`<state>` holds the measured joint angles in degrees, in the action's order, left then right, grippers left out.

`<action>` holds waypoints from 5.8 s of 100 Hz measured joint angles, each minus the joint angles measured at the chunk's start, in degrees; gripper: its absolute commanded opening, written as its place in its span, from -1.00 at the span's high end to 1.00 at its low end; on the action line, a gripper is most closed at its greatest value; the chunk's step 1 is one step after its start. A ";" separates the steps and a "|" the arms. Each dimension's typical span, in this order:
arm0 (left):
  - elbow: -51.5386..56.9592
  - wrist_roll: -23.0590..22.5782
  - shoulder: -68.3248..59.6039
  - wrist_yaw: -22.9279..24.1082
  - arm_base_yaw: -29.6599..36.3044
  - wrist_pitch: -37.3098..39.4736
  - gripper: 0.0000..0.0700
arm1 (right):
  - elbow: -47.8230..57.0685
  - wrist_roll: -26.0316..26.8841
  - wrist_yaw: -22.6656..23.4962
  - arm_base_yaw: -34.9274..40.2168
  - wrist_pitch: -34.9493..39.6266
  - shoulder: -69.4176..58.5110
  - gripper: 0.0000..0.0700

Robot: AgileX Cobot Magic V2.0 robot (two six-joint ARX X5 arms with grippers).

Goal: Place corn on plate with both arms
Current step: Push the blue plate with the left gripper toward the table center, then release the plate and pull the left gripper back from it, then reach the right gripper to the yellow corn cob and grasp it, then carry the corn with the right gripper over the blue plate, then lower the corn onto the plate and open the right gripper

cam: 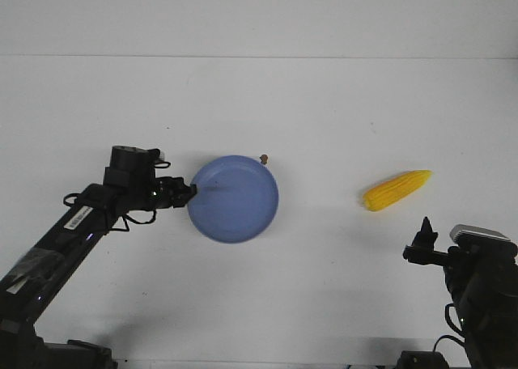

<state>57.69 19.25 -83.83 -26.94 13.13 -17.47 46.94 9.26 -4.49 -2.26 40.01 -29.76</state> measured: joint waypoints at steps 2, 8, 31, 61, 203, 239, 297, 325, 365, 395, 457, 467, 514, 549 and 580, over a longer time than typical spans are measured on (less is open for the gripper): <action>-1.05 0.35 0.20 0.00 0.74 0.87 0.99 | 0.00 0.00 0.00 0.00 0.00 0.00 -0.57; -3.74 1.51 0.35 -0.04 2.82 3.02 0.99 | 0.00 0.00 0.00 0.00 -0.02 0.00 -0.58; -8.46 4.24 0.35 0.22 8.41 6.14 0.99 | 0.00 0.00 0.00 0.00 -0.02 0.00 -0.58; -9.86 4.35 0.35 3.15 10.19 6.54 0.99 | 0.00 0.00 0.00 0.00 -0.02 0.00 -0.57; -11.15 -2.08 6.14 10.69 6.56 7.04 -0.72 | 0.00 0.02 -0.02 0.00 -0.26 0.00 -0.58; -11.15 -14.34 23.23 24.13 0.13 6.05 -0.72 | 0.11 5.68 2.86 0.00 -0.66 -6.19 -0.58; -11.15 -15.34 25.24 24.22 -0.74 4.96 -0.72 | 1.57 20.46 3.39 -0.76 -18.71 -43.67 -0.58; -11.15 -15.30 25.24 24.22 -0.74 4.96 -0.72 | 5.33 22.25 4.63 -1.75 -23.96 -52.94 -0.58; -11.15 -15.30 25.24 24.22 -0.74 4.96 -0.72 | 5.75 23.61 8.90 -2.47 -24.87 -59.65 0.27; -11.15 -15.30 25.24 24.22 -0.74 4.98 -0.72 | 5.75 22.67 17.46 -1.86 -23.71 -58.93 0.40; -11.15 -15.30 25.24 24.22 -0.74 4.96 -0.72 | 7.04 19.26 13.77 37.46 -17.77 -51.01 0.36; -11.15 -15.30 25.24 24.22 -0.74 4.96 -0.72 | 7.02 19.30 12.83 40.83 -18.51 -52.65 0.24; -11.15 -15.30 25.27 24.22 -0.74 4.96 -0.72 | 7.02 19.50 11.93 43.63 -20.94 -55.60 -0.56; -11.15 -15.30 27.04 24.22 -0.74 5.31 -0.67 | 7.13 14.49 7.21 38.18 -23.02 -46.03 -0.56; -11.15 -15.30 29.59 24.20 -0.98 5.81 -0.67 | 7.80 3.96 -0.81 20.22 -13.25 -24.81 -0.56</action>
<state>46.54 3.95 -54.24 -2.74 12.14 -11.66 54.74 13.21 -5.30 17.96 26.76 -54.57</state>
